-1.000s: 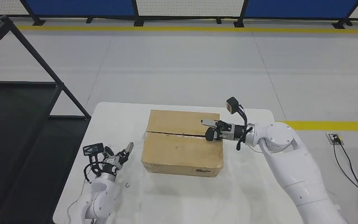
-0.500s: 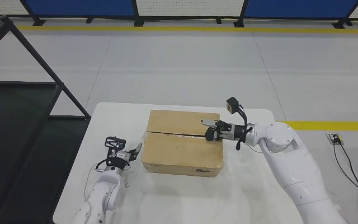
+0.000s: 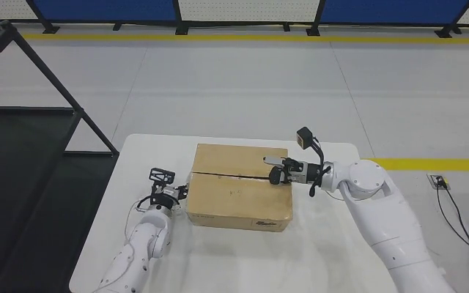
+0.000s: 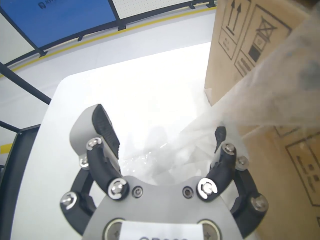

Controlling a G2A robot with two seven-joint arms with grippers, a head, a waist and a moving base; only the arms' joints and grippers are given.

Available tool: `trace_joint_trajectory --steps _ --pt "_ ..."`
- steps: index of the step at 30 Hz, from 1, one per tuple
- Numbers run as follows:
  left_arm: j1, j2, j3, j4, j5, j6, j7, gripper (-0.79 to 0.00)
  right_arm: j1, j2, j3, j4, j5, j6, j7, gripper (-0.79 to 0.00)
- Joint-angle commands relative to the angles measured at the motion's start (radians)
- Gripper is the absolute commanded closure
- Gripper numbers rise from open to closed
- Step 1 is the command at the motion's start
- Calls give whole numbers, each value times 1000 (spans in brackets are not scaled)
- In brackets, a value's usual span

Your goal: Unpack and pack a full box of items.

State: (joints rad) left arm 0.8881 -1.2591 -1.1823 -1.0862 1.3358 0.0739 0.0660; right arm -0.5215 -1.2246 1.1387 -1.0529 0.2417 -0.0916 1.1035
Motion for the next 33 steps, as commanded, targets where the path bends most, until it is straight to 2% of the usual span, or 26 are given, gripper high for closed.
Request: trace_joint_trajectory --steps 1,8,16,25,33 --pt "-14 -7 3 20 -14 25 8 -785 0 0 0 0 0 0 0 -785" --pt "-28 -19 -23 56 -70 91 44 -785 0 0 0 0 0 0 0 -785" --pt "-11 -25 -79 31 -157 130 84 -785 0 0 0 0 0 0 0 -785" --pt "41 -32 -139 -52 -272 161 131 -785 0 0 0 0 0 0 0 -785" --pt "113 -34 -165 -156 -278 172 162 -785 0 0 0 0 0 0 0 -785"
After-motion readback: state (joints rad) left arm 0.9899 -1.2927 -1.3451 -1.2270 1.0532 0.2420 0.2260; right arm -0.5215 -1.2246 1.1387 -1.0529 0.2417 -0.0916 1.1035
